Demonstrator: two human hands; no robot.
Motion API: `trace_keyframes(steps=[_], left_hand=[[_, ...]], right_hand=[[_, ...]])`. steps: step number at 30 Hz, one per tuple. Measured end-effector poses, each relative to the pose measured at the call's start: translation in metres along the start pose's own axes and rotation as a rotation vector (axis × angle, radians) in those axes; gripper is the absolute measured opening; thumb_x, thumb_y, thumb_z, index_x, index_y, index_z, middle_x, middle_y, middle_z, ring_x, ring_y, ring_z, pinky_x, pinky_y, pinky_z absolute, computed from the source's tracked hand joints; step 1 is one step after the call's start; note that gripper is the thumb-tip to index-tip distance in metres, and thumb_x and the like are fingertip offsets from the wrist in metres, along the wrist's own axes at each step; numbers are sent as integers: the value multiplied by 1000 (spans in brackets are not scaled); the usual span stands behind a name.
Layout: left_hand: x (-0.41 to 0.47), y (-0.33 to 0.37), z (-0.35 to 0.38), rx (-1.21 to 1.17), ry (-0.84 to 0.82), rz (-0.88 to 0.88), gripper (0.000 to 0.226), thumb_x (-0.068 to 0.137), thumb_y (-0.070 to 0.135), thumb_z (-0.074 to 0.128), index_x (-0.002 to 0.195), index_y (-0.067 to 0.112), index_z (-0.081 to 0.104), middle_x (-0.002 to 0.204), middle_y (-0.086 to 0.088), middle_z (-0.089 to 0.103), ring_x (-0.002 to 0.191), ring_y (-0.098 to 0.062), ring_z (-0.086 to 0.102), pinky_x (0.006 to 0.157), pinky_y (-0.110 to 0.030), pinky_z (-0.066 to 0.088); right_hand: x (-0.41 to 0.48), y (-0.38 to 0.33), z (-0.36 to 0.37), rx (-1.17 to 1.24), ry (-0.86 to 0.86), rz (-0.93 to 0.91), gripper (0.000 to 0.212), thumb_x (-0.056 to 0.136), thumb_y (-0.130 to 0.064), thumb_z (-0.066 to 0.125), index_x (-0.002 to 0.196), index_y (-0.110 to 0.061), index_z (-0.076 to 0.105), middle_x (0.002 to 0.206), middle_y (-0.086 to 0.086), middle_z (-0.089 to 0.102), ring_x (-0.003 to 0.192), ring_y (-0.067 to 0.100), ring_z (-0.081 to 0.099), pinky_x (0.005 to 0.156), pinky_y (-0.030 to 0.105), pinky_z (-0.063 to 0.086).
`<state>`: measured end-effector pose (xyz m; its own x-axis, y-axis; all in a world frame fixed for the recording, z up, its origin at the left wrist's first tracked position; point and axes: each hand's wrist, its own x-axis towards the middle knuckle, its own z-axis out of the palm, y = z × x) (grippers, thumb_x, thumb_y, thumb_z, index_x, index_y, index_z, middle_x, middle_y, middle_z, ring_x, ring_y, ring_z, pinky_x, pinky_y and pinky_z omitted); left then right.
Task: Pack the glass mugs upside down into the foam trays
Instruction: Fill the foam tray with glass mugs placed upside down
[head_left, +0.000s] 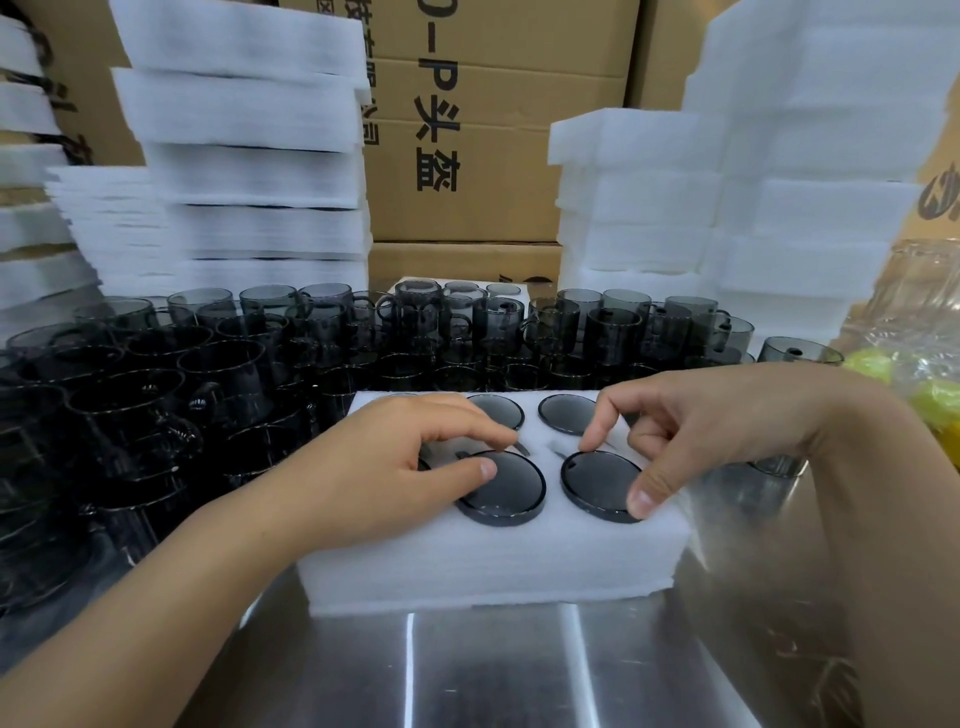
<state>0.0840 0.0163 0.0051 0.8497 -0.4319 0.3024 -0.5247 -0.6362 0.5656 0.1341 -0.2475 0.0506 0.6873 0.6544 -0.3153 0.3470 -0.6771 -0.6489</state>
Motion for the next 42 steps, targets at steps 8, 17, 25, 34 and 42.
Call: trace_keyframes(steps=[8,17,25,34,42], left_hand=[[6,-16,-2,243,184,-159,43,88,44,56,131,40,52,141,25,40,131,2,34,105,-17,29],[5,-23,-15,357,294,-490,48,86,45,57,132,35,51,131,7,58,118,-18,54,94,-33,45],[3,-22,-29,392,184,-680,47,86,56,53,112,19,67,101,-2,69,86,-19,64,76,-30,52],[2,-19,-24,461,47,-666,51,88,65,36,109,23,57,97,1,63,90,-20,59,81,-37,51],[-2,-11,-21,455,50,-650,73,84,70,36,145,29,31,134,-1,55,121,-25,51,92,-34,45]], right_hand=[[6,-3,2,-47,334,56,44,59,-62,74,90,-31,66,56,-7,41,54,12,34,54,29,27],[14,1,4,-150,422,313,44,79,-59,62,99,-20,58,62,-4,68,49,8,61,43,16,42],[17,-2,9,-58,248,372,55,83,-63,52,95,-12,68,68,-1,73,58,16,70,50,21,52],[11,-5,11,-48,97,339,64,63,-67,67,103,-17,65,86,1,75,75,19,72,61,27,56],[12,-7,13,-74,104,341,28,87,-29,64,103,-6,64,89,6,75,76,20,72,69,31,59]])
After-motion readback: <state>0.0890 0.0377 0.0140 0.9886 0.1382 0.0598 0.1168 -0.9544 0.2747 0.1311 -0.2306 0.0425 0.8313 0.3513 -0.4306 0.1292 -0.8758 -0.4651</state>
